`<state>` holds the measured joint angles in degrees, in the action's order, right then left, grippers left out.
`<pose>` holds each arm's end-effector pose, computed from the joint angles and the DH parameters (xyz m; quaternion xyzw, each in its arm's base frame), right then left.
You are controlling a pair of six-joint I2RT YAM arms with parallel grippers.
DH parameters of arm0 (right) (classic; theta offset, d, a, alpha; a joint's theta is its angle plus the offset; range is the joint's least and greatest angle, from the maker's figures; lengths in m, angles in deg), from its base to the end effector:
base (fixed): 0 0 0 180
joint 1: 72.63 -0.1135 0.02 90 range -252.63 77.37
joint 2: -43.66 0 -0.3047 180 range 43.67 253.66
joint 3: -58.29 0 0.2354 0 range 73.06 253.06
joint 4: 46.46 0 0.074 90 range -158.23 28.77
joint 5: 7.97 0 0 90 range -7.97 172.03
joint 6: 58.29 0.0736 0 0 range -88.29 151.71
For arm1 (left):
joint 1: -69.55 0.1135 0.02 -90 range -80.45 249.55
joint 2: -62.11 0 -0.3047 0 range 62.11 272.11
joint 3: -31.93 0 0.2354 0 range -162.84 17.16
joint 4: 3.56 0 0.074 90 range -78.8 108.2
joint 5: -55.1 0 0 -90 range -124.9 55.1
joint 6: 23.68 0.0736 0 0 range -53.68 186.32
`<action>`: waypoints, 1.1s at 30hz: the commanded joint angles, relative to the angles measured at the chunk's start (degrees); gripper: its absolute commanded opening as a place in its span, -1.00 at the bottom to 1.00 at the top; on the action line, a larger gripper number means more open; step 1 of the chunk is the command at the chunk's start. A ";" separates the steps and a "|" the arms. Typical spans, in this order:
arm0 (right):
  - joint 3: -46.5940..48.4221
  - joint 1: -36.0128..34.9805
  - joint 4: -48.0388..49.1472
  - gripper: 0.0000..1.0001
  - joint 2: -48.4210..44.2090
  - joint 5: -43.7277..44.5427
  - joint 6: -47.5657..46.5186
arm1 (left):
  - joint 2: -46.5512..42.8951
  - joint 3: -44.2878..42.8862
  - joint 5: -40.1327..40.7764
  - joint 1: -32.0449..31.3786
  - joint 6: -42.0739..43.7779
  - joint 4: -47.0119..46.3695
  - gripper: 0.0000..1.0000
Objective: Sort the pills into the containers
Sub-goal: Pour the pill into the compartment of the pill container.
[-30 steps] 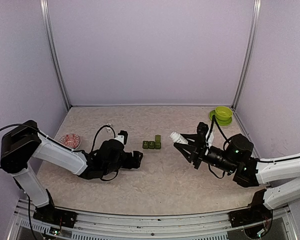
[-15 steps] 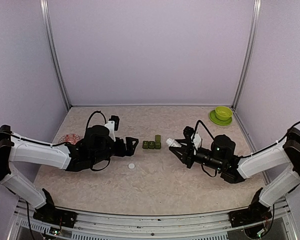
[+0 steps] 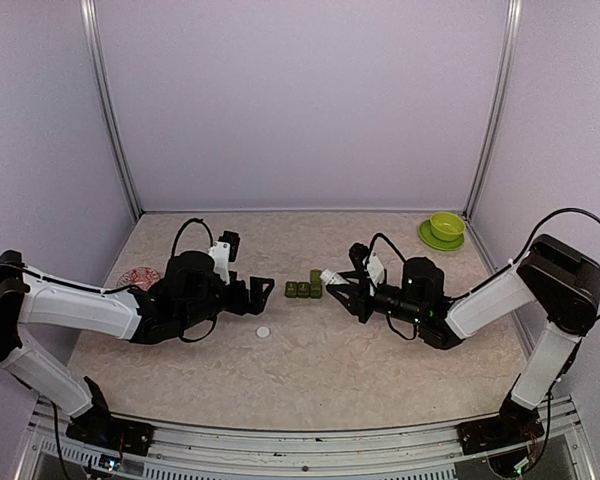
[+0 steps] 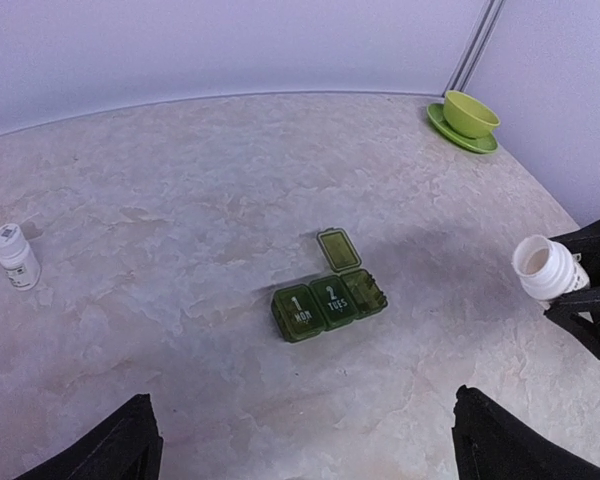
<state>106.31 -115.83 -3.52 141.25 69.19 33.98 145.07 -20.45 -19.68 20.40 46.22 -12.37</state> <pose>0.2495 0.2568 0.2195 -0.3291 0.6693 0.3324 0.5772 0.2239 -0.2294 0.2424 0.1339 0.8130 -0.2257 0.5198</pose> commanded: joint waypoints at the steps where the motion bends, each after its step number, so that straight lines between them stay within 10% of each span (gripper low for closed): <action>1: 2.90 1.58 0.68 -0.62 3.86 -1.74 1.45 | 1.31 2.77 -0.34 0.52 2.07 -4.57 0.98; 33: 12.52 4.16 -4.33 -0.61 16.97 -2.82 4.24 | -0.43 7.79 -2.78 3.62 -0.47 -11.14 0.98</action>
<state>117.22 -112.35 -6.54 157.00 66.28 37.45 145.40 -13.17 -21.62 23.51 45.98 -21.85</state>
